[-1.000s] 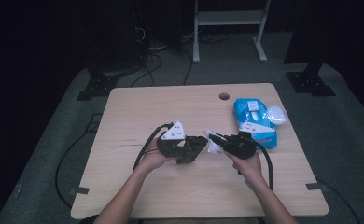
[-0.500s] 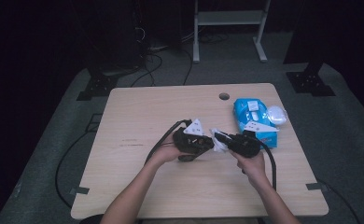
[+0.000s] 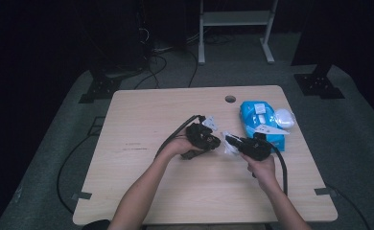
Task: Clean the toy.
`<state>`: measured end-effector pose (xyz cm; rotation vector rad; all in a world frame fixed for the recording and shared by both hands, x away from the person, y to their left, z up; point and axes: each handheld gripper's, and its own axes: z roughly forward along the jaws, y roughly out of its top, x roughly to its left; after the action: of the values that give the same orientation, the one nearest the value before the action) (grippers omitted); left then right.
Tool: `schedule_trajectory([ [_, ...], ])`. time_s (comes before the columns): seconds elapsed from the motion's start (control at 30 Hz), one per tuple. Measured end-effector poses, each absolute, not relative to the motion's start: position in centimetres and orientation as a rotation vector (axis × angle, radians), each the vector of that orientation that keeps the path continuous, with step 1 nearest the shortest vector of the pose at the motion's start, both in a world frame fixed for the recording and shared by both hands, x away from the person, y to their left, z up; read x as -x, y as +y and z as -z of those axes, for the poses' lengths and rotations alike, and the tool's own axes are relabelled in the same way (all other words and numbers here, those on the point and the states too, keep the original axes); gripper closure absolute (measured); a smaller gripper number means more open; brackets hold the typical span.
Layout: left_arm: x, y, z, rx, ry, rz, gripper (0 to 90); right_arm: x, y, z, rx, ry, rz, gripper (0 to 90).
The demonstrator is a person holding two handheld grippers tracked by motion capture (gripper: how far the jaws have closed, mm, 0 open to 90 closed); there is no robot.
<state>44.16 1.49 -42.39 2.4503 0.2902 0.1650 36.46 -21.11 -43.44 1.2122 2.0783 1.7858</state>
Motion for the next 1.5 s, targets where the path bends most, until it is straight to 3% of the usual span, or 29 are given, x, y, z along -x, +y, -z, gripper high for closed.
schedule_trajectory([
  [0.33,-45.2,3.2,41.1,-2.407,0.349,-0.156,58.9,-36.5,-21.1,43.6,-1.208,2.092,-1.773,83.0],
  [0.63,-45.7,7.0,40.6,-2.228,0.439,-0.033,55.7,-36.5,-21.1,43.6,-1.212,2.084,-1.771,82.9],
  [1.13,-46.5,9.8,42.6,-2.184,0.549,0.105,47.2,-36.5,-20.8,43.8,-1.2,2.106,-1.754,82.6],
  [1.5,-45.3,9.6,42.8,-2.161,0.52,0.04,48.4,-36.4,-20.6,43.7,-1.181,2.128,-1.732,82.6],
])
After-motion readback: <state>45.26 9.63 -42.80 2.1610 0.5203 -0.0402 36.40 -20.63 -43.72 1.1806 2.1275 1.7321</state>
